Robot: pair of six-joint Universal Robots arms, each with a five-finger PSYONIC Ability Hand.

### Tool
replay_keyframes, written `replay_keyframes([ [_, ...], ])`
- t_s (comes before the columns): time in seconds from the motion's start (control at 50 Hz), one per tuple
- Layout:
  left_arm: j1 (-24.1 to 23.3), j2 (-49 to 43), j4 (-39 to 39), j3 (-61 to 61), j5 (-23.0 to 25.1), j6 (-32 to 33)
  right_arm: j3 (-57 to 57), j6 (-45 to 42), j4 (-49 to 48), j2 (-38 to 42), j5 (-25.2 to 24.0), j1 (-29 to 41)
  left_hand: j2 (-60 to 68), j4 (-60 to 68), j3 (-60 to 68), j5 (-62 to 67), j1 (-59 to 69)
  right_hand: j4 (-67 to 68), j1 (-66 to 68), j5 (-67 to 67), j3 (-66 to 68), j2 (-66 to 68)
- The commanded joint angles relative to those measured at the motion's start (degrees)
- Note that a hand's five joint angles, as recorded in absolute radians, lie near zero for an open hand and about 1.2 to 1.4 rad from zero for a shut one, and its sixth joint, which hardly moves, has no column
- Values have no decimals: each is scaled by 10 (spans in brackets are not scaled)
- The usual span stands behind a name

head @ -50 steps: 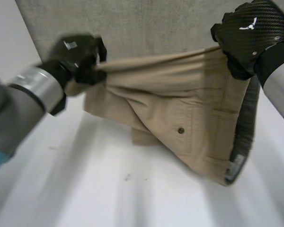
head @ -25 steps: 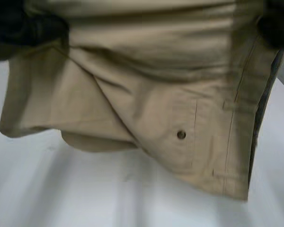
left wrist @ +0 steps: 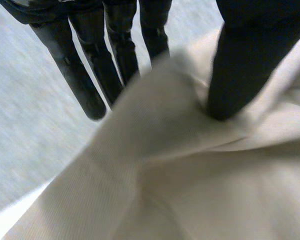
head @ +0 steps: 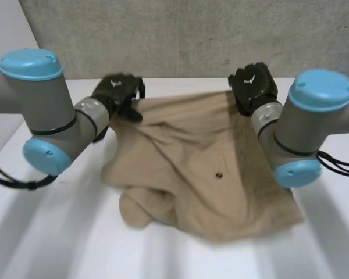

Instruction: Fold the shorts.

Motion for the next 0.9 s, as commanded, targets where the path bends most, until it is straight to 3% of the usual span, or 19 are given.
replay_keyframes([
  [0.02,-10,-7,133,9,-35,1,1,-24,-148,30,67,1,-310,-308,-312,-313,-293,-574,-443,-557,-571,-566],
  [0.14,-19,16,140,-23,-43,0,33,-27,-91,-8,39,1,-310,-308,-312,-313,-293,-574,-443,-557,-571,-566],
  [0.3,-33,119,111,-146,-42,0,110,-29,67,-102,-51,-16,-281,-279,-283,-284,-264,-574,-443,-557,-571,-566],
  [0.42,-69,214,42,-254,-42,-5,168,-31,200,-168,-98,-106,-214,-212,-216,-217,-197,-543,-412,-526,-541,-535],
  [0.56,-106,267,2,-358,-64,-17,254,-43,291,-249,-237,-213,-79,-78,-81,-83,-63,-373,-242,-356,-370,-365],
  [0.66,-120,262,-2,-396,-67,-34,323,-95,301,-261,-304,-276,-91,-89,-93,-94,-74,-378,-247,-361,-375,-370],
  [0.8,-121,222,5,-418,-70,-39,376,-129,282,-253,-326,-300,-89,-88,-91,-93,-73,-378,-247,-361,-375,-370],
  [0.9,-121,173,16,-411,-100,-40,397,-128,218,-207,-327,-298,-89,-88,-91,-93,-73,-358,-226,-340,-355,-350],
])
